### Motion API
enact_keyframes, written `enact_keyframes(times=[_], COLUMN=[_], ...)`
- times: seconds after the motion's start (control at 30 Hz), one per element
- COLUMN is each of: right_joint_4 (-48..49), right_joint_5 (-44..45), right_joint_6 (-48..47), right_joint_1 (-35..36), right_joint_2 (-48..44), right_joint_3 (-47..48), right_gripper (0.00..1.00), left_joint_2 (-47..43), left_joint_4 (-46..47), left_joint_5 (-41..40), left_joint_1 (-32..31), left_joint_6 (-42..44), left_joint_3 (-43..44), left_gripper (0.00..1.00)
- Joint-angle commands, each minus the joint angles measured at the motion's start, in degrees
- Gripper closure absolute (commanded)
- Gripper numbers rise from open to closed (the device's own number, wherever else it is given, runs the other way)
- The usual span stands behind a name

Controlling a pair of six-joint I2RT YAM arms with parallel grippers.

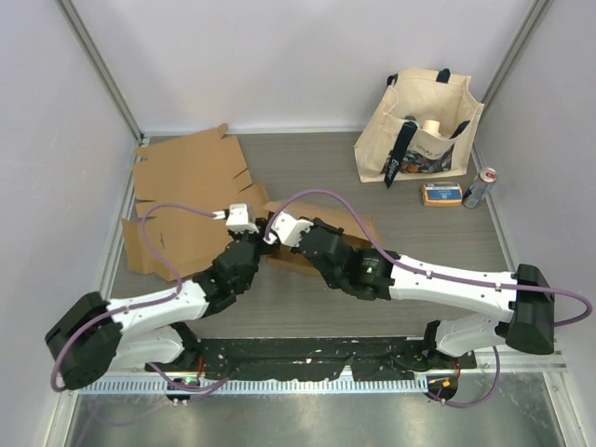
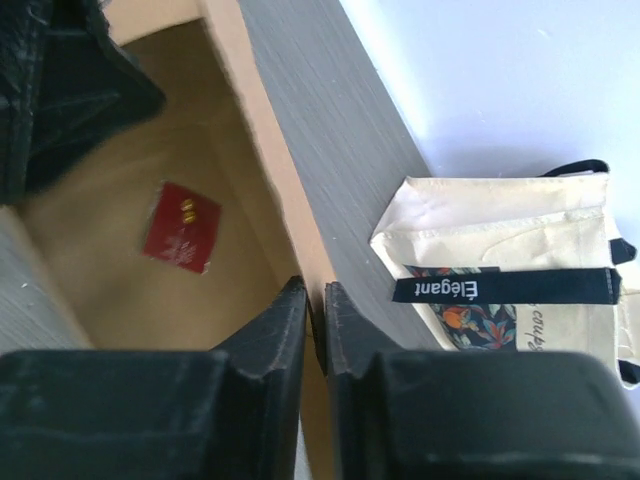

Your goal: Fold the paper box

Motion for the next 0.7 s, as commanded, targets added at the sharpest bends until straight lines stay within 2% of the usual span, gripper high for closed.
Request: enact_keyframes(times=[0.0,0.03,0.1,0.13,0.2,0.23,0.3,0.37,0.43,0.57,0.6,0.67], right_joint_4=[-1.40,-1.58,-2.11,-2.54,-5.09,-5.71,-6.50,-7.29,-7.91,-6.34,-5.89,-5.36], right_joint_5=[-3.46,-4.08,-5.48,-6.01,-8.55,-9.52,-13.46,-17.33,-22.00,-26.49,-27.10,-25.63], right_joint_6=[5.21,5.83,7.59,8.37,10.92,11.71,14.25,16.37,20.23,26.82,28.49,34.72], right_joint_1=[0.22,0.22,0.48,0.57,0.75,0.84,1.01,1.01,1.01,1.01,1.01,0.92], right_joint_2=[-2.22,-2.57,-3.45,-3.63,-3.98,-4.07,-4.25,-3.81,-2.84,-2.92,-3.28,-4.59], right_joint_3=[-1.29,-1.65,-2.70,-2.70,-2.44,-2.61,-3.32,-3.50,-3.58,-6.74,-8.23,-9.29], right_gripper=[0.86,0.88,0.89,0.89,0.89,0.89,0.89,0.86,0.79,0.61,0.53,0.44], left_joint_2=[-12.18,-14.40,-19.58,-25.35,-31.00,-36.95,-41.99,-45.44,-43.96,-26.96,-23.33,-14.39], left_joint_4=[-17.87,-25.65,-32.28,-38.84,-45.03,-49.76,-54.01,-57.71,-58.85,-57.81,-56.41,-52.46], left_joint_5=[2.26,3.31,4.63,6.21,7.71,8.41,9.73,9.91,10.09,12.72,15.16,19.64], left_joint_1=[-0.28,-0.28,-0.19,-0.28,-0.19,-0.19,-0.19,-0.11,-0.19,-0.10,0.33,1.21], left_joint_6=[-8.05,-9.47,-11.32,-12.90,-14.23,-15.02,-15.46,-15.29,-15.03,-13.80,-13.45,-13.09], left_joint_3=[1.41,2.46,3.17,3.61,4.40,4.58,5.28,7.38,10.98,19.24,21.78,24.17], left_gripper=[0.42,0.37,0.35,0.34,0.34,0.34,0.37,0.35,0.30,0.30,0.30,0.35])
